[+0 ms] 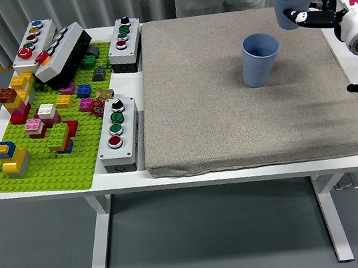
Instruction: Pick cup pour cup place
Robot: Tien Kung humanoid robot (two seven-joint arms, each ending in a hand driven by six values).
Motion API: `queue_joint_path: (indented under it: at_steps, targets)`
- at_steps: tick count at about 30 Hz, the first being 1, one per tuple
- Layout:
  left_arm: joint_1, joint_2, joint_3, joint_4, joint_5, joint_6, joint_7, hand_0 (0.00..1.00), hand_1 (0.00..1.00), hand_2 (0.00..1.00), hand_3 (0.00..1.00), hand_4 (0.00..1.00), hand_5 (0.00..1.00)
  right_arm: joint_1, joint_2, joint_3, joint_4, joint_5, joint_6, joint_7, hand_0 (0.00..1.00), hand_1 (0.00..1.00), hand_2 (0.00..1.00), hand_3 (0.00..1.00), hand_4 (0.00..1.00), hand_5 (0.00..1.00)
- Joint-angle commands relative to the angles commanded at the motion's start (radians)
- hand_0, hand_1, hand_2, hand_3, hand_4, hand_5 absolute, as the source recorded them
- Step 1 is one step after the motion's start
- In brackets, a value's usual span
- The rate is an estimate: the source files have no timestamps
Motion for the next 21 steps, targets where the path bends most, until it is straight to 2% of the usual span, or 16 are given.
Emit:
queue_joint_path:
  at_steps: [15,21]
  targets:
    - [0.006,-0.002,0.008,0.0,-0.005,0.0,-0.001,0.891,0.845,0.89,0.799,0.665,0.995,-0.067,0.016,0.067,-0.056,-0.015,-0.004,0.008,0.722,0.582,0.478,0.502,0.611,0.002]
    - [0.009,-0.004,0.008,0.0,-0.004,-0.001,0.0,0.891,0.845,0.89,0.799,0.665,0.998,-0.109,0.038,0.111,-0.079,-0.033,-0.007,0.014,0.723,0.582,0.478,0.502,0.61,0.002]
